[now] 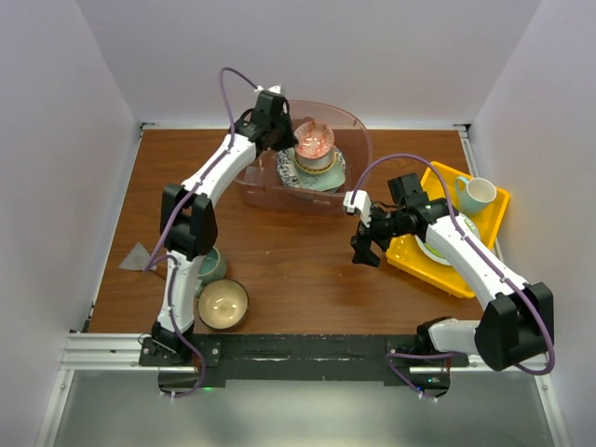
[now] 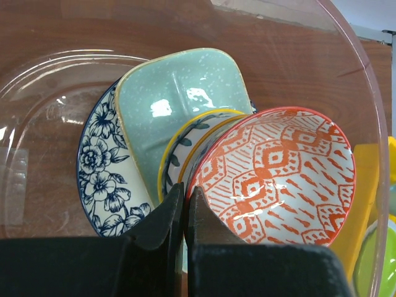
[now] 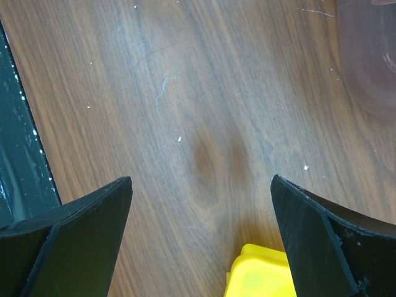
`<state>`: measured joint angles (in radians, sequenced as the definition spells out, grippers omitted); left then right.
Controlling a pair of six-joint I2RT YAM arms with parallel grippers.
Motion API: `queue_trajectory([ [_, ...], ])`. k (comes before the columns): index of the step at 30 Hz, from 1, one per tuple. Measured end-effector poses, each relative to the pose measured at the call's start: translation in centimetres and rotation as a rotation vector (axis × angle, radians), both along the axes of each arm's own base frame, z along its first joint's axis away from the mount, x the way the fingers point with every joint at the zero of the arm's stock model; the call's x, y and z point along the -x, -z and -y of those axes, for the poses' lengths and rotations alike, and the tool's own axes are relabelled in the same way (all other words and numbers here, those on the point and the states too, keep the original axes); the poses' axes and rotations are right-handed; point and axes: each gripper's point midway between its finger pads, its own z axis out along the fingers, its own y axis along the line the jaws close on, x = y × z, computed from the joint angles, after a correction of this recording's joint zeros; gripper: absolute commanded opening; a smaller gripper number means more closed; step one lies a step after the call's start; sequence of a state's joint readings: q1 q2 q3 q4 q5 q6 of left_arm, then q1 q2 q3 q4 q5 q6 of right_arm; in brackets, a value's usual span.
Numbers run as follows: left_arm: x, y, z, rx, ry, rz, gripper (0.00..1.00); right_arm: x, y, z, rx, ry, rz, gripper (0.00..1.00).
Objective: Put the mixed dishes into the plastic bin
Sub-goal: Place the bowl in the plastic bin, then pick up the bowl from the center of the board.
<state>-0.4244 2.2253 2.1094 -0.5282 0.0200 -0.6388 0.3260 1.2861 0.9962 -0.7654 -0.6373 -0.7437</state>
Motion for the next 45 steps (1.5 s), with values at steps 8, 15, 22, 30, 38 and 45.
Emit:
queue_trajectory([
  [8, -0.1, 2.6, 0.7, -0.056, -0.001, -0.027, 0.13, 0.0, 0.0, 0.0, 0.0, -0.001, 0.001, 0.98],
  [15, -0.2, 2.7, 0.9, -0.094, 0.017, -0.003, 0.41, 0.0, -0.1, 0.0, -0.001, -0.001, 0.004, 0.98],
  [22, -0.1, 1.7, 0.6, -0.131, 0.04, 0.036, 0.76, 0.0, -0.3, 0.0, -0.004, -0.001, 0.013, 0.98],
  [30, 0.9, -4.8, -0.2, -0.128, 0.075, 0.175, 0.97, 0.0, -0.3, 0.0, -0.004, -0.001, 0.013, 0.98],
  [38, 3.1, -9.2, -1.4, -0.108, 0.126, 0.284, 1.0, 0.0, -0.5, 0.0, -0.006, -0.002, 0.019, 0.98],
  [45, 5.1, -10.9, -3.1, -0.104, 0.142, 0.331, 1.0, 0.0, -0.5, 0.0, -0.006, -0.004, 0.021, 0.98],
])
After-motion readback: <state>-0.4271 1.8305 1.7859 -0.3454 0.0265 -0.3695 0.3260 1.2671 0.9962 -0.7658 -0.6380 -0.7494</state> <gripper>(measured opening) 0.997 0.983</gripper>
